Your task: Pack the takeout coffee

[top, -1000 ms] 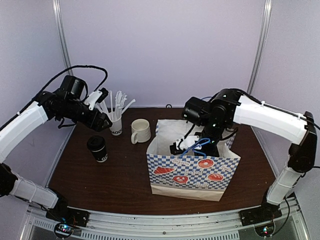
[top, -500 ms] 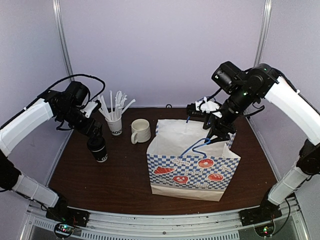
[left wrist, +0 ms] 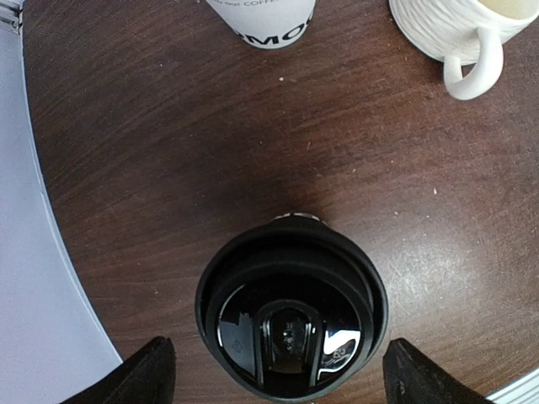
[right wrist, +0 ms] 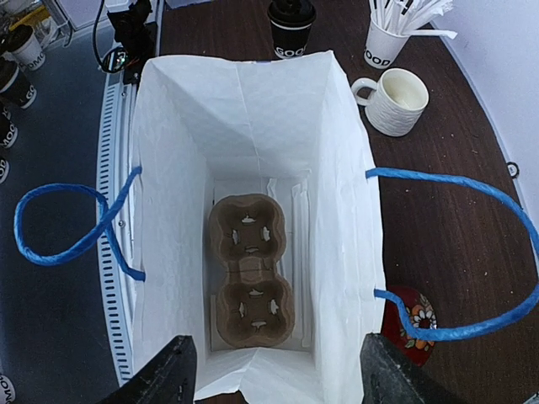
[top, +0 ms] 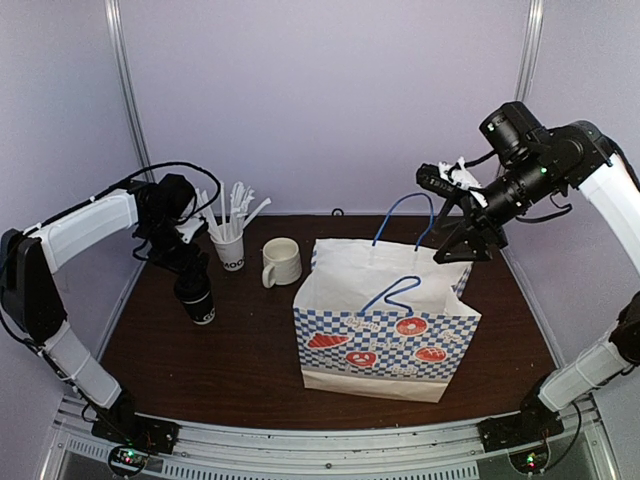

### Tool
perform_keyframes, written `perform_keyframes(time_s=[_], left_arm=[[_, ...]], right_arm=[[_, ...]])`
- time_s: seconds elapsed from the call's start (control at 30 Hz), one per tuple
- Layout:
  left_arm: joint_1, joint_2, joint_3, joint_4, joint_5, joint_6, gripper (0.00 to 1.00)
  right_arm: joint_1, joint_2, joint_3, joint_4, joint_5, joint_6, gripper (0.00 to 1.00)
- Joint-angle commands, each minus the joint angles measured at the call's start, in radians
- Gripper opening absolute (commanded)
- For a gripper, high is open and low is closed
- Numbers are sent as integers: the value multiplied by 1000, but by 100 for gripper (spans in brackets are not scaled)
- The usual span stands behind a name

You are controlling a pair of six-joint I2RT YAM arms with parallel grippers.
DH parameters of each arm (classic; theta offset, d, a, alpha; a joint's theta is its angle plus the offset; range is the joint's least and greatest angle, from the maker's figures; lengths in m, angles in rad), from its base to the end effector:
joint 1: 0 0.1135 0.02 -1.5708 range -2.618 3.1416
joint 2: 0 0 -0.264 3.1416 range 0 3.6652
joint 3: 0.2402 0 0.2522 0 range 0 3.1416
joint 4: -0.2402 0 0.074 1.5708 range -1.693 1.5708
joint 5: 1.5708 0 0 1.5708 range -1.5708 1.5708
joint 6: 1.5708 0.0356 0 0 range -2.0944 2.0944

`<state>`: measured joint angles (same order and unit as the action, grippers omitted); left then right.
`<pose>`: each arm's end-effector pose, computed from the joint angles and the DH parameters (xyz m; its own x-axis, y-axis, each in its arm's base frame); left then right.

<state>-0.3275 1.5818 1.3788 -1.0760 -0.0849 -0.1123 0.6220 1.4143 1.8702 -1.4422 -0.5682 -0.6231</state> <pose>0.2911 -0.0957 0.2820 -0.9344 0.1995 -0.2950 0.1939 0.9798 0.0485 0.1756 0.1494 0.4493 -0.1230 -0.6934 -0.7100 -0.9903 0.1322 0.0424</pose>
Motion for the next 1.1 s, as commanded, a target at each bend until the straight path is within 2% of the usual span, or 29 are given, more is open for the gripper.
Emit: perform_keyframes(time_s=[0.0,0.3,0.6,0.87,1.07], left_arm=[[9,21,37,-7,-3,-3,88],[15,30,20,-18,8,0,92],[25,66,22,-17,40,5,84],[25,89,26,-18,51,4,83],[25,64,27,-18,43,4,87]], right_arm=[[-24,-20,-8,18,-57,13,71],[-38,-5,-9,23,-108,10,71],[-122,-9,41,3,-297,-1,71],[-130,-9,3,20,-286,2,71],[-131,-5,1,26,-289,3,71]])
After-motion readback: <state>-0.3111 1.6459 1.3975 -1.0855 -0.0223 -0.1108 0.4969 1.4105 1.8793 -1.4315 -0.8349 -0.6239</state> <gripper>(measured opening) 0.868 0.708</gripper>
